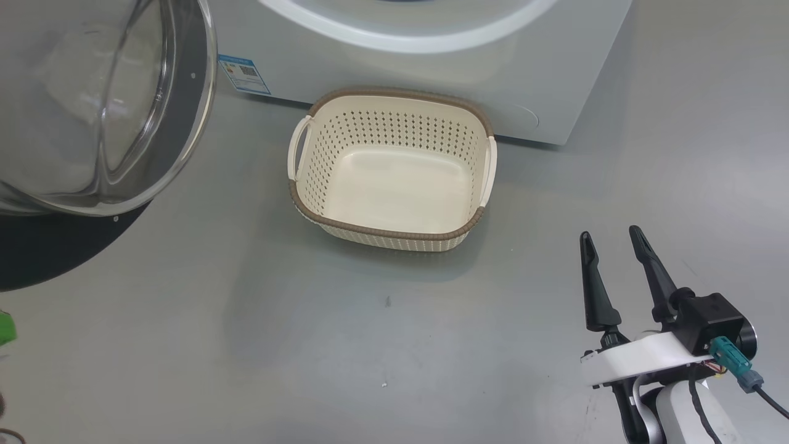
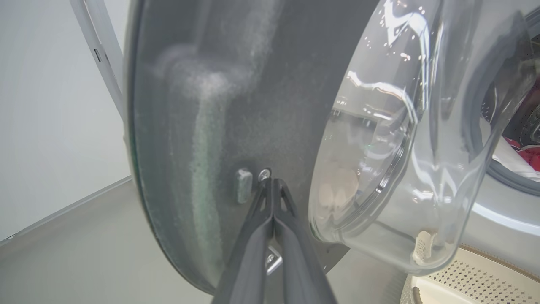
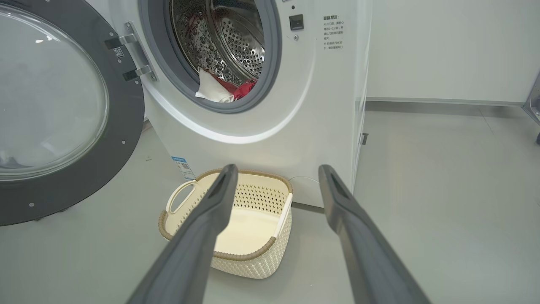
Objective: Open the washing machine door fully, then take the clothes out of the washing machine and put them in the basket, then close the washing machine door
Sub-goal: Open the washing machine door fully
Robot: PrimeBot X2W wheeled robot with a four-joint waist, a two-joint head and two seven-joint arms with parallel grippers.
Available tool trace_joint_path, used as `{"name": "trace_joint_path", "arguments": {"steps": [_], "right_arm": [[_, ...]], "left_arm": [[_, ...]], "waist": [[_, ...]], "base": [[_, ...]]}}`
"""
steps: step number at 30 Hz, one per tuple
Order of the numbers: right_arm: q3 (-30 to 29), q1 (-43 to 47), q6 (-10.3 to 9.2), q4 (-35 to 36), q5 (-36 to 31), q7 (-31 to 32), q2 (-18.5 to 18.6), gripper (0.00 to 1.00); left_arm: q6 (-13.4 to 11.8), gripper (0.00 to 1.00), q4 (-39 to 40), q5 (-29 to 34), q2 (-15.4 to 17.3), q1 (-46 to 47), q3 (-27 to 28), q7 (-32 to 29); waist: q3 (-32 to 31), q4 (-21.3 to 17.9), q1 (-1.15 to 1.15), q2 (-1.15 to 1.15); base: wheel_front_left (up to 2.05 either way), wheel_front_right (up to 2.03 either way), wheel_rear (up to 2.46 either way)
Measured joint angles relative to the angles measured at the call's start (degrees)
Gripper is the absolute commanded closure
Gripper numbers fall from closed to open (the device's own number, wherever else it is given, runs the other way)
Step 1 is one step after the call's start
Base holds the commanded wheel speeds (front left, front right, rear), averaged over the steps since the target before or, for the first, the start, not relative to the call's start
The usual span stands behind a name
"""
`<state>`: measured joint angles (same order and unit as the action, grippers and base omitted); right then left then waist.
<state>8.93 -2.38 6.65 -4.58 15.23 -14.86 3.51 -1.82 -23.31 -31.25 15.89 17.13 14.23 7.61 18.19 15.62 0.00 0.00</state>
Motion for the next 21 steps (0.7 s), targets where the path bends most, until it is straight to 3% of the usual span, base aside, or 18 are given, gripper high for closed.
{"name": "trace_joint_path", "arguments": {"steps": [16, 21], "right_arm": [[1.2, -3.5, 0.31, 0.0, -1.3, 0.0, 0.6, 0.0], [0.7, -4.2, 0.31, -0.3, -1.3, 0.0, 0.6, 0.0]], "left_arm": [[1.9, 1.0, -6.1, -2.4, 5.0, 5.6, 2.5, -1.0], [2.4, 1.0, -8.0, -2.4, 5.0, 7.2, 2.1, -0.4]], "waist": [[6.1, -1.4, 0.0, 0.0], [7.0, -1.7, 0.0, 0.0]], "base": [[0.0, 0.0, 0.0], [0.0, 0.0, 0.0]]}}
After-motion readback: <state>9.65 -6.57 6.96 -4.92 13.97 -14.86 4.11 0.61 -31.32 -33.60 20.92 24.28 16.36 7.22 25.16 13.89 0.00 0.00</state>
